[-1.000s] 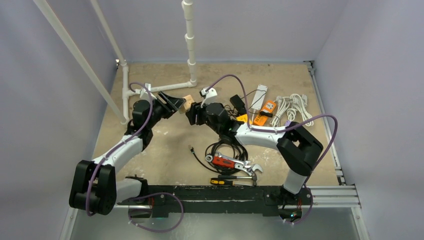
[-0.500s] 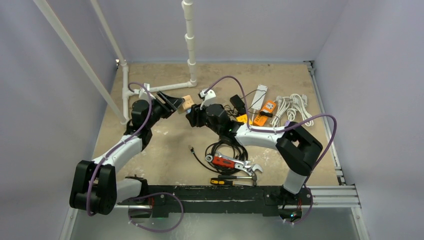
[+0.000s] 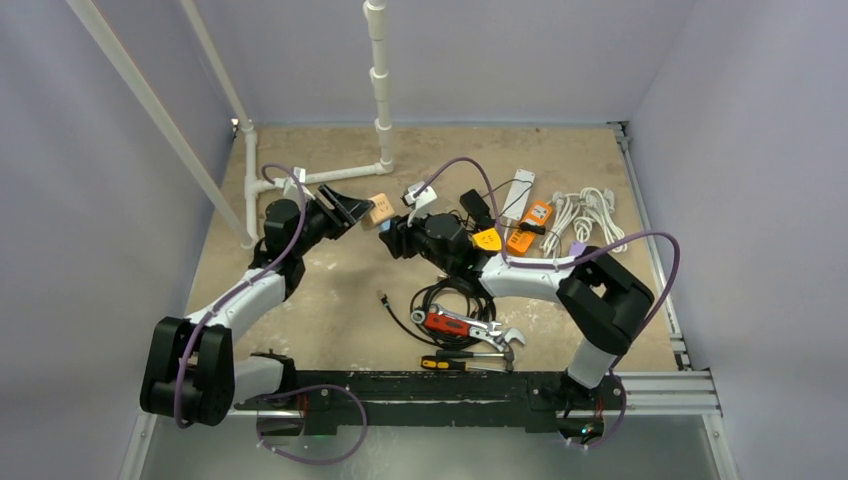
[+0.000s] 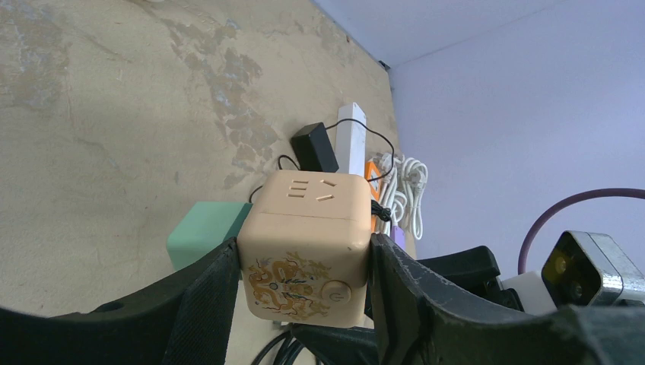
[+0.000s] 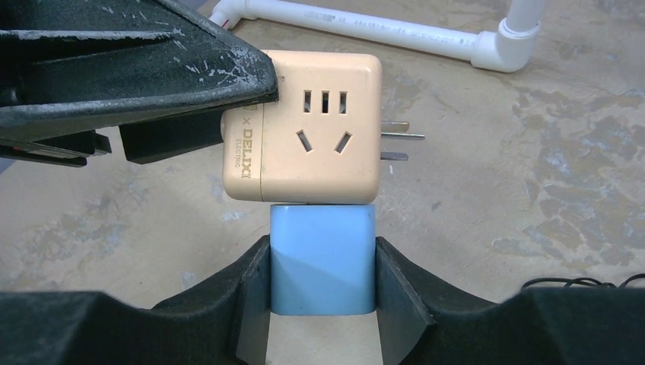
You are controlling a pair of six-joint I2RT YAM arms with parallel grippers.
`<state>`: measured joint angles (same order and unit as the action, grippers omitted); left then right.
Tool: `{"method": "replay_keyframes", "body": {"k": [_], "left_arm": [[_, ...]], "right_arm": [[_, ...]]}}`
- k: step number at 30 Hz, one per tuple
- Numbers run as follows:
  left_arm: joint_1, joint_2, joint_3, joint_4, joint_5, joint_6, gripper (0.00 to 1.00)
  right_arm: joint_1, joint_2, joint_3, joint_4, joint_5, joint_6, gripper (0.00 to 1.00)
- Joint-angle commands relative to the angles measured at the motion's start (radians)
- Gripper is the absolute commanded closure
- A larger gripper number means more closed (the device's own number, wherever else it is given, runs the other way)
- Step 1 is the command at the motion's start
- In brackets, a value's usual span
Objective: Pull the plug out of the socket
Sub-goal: Remove the plug from the socket.
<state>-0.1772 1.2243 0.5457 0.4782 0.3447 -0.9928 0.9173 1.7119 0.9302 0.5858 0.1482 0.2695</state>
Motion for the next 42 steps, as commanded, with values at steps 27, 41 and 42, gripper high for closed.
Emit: {"method": "replay_keyframes", "body": {"k": [27, 41, 42], "left_arm": [[0.02, -0.041, 0.036, 0.073, -0.053, 0.017, 1.0], [0.034, -0.031, 0.034, 0.081, -0.045, 0.013, 1.0], [0.034, -0.034, 0.032, 0.081, -0.048, 0.011, 1.0]], "right_arm": [[0.011, -0.029, 0.1, -0.055, 0.089, 0.068, 1.0], [0.011, -0.106, 0.04, -0.007, 0.014, -0.049, 1.0], [0.011, -0.103, 0.047, -0.019, 0.015, -0.015, 1.0]]}}
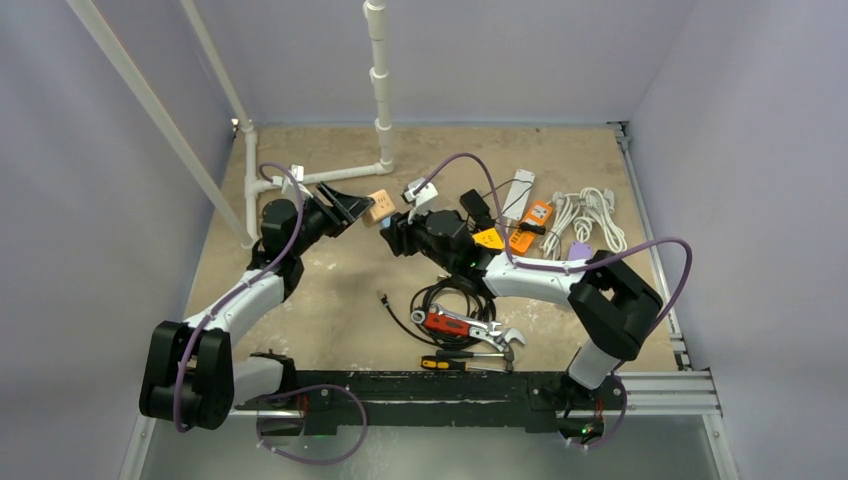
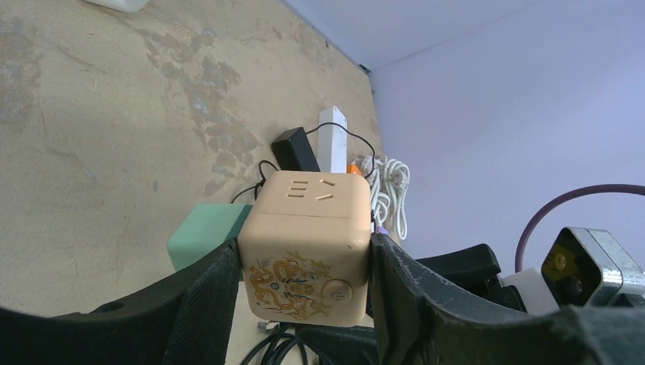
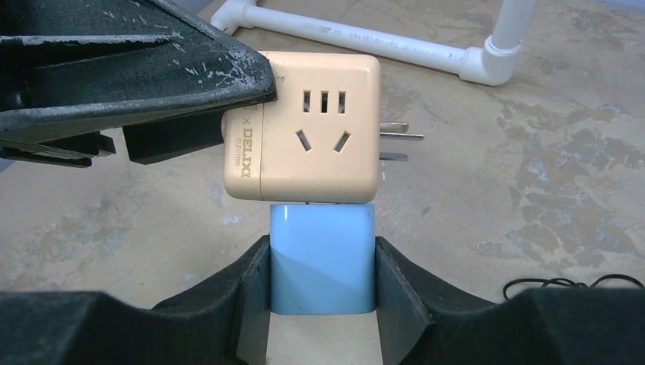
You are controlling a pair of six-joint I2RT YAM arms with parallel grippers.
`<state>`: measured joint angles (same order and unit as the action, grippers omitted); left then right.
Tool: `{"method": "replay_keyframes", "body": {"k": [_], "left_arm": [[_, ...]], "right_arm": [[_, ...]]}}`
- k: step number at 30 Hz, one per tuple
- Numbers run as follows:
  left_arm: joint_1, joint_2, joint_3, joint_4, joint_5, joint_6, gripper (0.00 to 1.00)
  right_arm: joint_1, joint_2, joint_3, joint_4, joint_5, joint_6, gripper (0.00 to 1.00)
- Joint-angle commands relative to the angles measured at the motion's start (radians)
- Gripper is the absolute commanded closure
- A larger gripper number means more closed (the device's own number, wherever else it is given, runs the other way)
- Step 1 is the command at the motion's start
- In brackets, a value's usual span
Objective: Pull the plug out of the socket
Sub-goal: Remove the plug from the socket.
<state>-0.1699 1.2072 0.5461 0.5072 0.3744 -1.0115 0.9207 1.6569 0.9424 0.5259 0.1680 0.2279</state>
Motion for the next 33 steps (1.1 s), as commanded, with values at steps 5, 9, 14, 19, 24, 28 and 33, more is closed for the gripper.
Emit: {"method": "replay_keyframes", "body": {"k": [5, 9, 14, 19, 24, 28, 33], "left_arm": [[0.027, -0.024, 0.025, 0.054, -0.086, 0.027, 1.0], [0.027, -0.023, 0.022, 0.059, -0.082, 0.024, 1.0], [0.027, -0.026, 0.022, 0.06, -0.084, 0.024, 1.0], [0.029, -0.023, 0.028, 0.057, -0.078, 0.027, 1.0], [0.04, -0.018, 0.035, 0.056, -0.068, 0.029, 1.0], [0.044, -0.017, 0.035, 0.057, -0.066, 0.028, 1.0], [0.045, -0.015, 0.033, 0.058, -0.069, 0.026, 1.0]], "right_arm": [[0.004, -0.025, 0.081, -0.048, 0.092, 0.164, 1.0], [0.001, 0.013, 0.146, -0.131, 0.117, 0.253, 1.0], [0.001, 0.044, 0.17, -0.148, 0.092, 0.278, 1.0], [0.003, 0.005, 0.125, -0.061, 0.058, 0.174, 1.0], [0.019, -0.051, 0.058, 0.029, -0.051, -0.006, 1.0], [0.033, -0.078, 0.038, 0.027, -0.061, -0.074, 1.0], [0.033, -0.083, 0.044, 0.019, -0.02, -0.046, 1.0]]}}
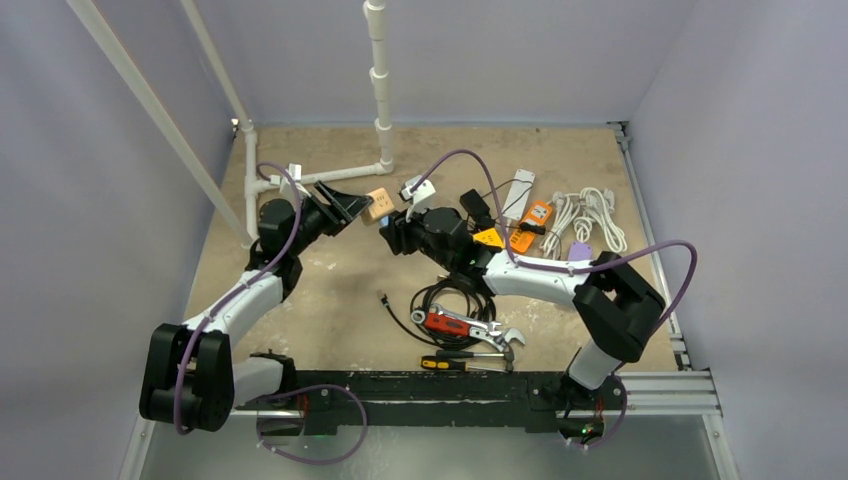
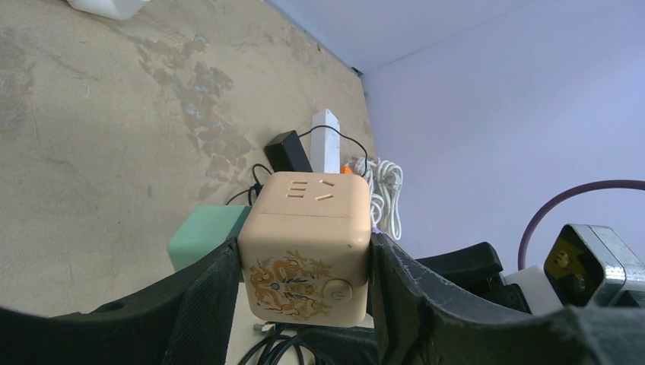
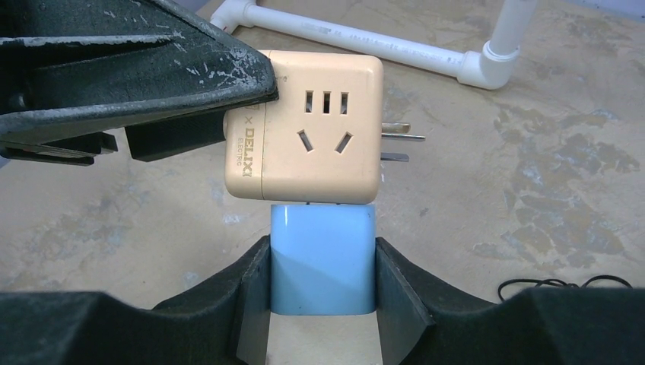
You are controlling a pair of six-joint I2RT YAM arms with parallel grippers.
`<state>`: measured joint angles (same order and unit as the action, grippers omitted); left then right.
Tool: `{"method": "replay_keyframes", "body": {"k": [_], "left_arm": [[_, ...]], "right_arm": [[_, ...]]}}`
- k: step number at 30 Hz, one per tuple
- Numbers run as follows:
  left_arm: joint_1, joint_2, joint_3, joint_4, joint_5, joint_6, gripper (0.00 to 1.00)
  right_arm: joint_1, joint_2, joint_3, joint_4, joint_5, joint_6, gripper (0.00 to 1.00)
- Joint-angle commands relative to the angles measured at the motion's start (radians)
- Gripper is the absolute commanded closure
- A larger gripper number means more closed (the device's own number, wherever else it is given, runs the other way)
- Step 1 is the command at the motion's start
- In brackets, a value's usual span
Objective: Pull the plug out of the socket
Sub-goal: Remove the plug from the socket.
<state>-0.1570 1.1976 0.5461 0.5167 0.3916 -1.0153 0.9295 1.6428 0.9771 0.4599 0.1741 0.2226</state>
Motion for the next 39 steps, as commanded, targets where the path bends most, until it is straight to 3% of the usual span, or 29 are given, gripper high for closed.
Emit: {"method": "replay_keyframes", "body": {"k": [1, 8, 16, 20, 32, 39], "left_arm": [[0.032, -0.007, 0.032, 0.05, -0.087, 0.03, 1.0], [0.033, -0.009, 0.026, 0.054, -0.089, 0.026, 1.0], [0.033, -0.009, 0.022, 0.06, -0.088, 0.024, 1.0], [0.033, -0.01, 0.022, 0.063, -0.087, 0.022, 1.0], [0.033, -0.001, 0.026, 0.064, -0.081, 0.022, 1.0], [0.033, 0.0, 0.025, 0.064, -0.081, 0.023, 1.0]], "right_arm": [[0.025, -0.067, 0.013, 0.083, -0.011, -0.025, 1.0], [0.018, -0.044, 0.062, -0.009, 0.097, 0.155, 1.0], [-0.014, -0.009, 0.115, -0.089, 0.09, 0.274, 1.0], [-0.014, -0.013, 0.107, -0.063, 0.054, 0.254, 1.0], [0.037, -0.112, 0.013, 0.07, -0.067, -0.075, 1.0], [0.038, -0.106, 0.03, 0.038, 0.046, 0.02, 1.0]]}}
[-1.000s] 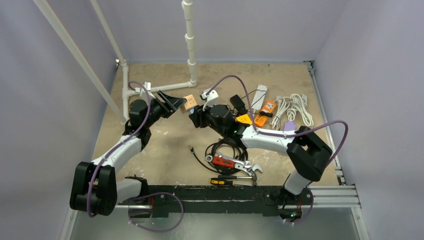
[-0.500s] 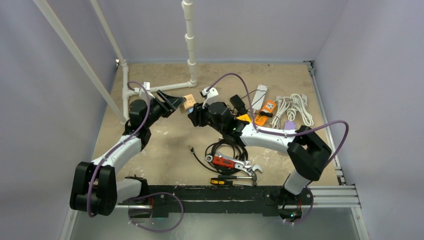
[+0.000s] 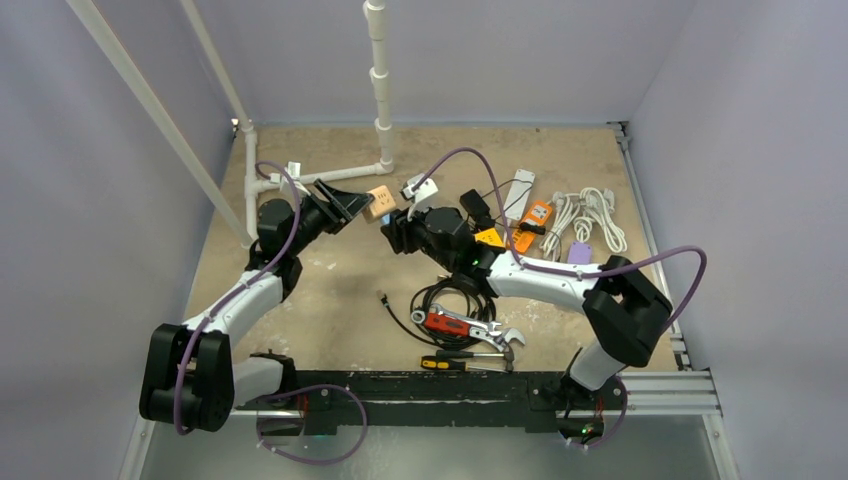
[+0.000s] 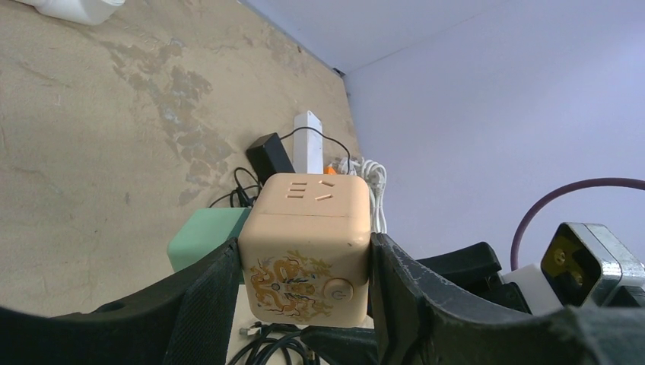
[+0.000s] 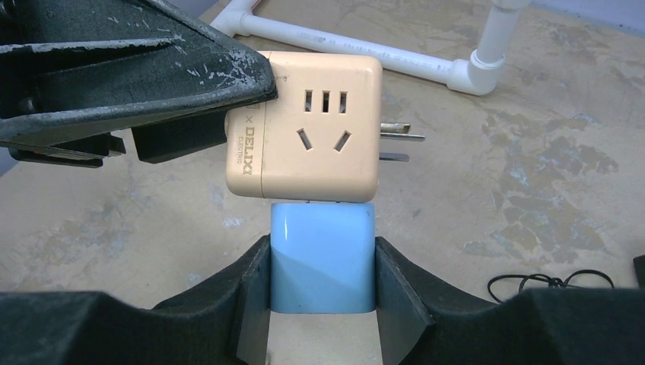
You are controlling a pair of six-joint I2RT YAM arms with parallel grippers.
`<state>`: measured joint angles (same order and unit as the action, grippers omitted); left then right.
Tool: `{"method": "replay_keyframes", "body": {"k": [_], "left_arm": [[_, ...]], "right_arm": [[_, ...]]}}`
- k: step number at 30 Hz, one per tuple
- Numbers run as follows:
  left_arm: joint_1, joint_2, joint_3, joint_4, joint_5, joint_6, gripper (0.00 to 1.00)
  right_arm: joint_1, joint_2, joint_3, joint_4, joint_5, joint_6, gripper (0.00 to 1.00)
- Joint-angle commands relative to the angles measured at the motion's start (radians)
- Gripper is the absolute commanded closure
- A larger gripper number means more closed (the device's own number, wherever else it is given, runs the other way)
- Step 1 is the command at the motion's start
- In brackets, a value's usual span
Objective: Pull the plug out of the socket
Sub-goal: Remove the plug from the socket.
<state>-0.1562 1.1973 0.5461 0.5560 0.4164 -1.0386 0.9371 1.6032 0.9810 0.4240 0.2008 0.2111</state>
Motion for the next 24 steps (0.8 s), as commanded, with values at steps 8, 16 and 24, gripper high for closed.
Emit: {"method": "replay_keyframes", "body": {"k": [8, 16, 24], "left_arm": [[0.032, 0.028, 0.035, 0.04, -0.071, 0.034, 0.74], [0.032, 0.04, 0.035, 0.05, -0.058, 0.03, 0.45], [0.03, 0.062, 0.034, 0.066, -0.037, 0.022, 0.33]], "right_arm": [[0.031, -0.1, 0.017, 0.095, 0.037, 0.089, 1.0], [0.031, -0.097, 0.029, 0.123, 0.06, 0.099, 1.0], [0.03, -0.073, 0.069, 0.136, 0.069, 0.132, 1.0]]}}
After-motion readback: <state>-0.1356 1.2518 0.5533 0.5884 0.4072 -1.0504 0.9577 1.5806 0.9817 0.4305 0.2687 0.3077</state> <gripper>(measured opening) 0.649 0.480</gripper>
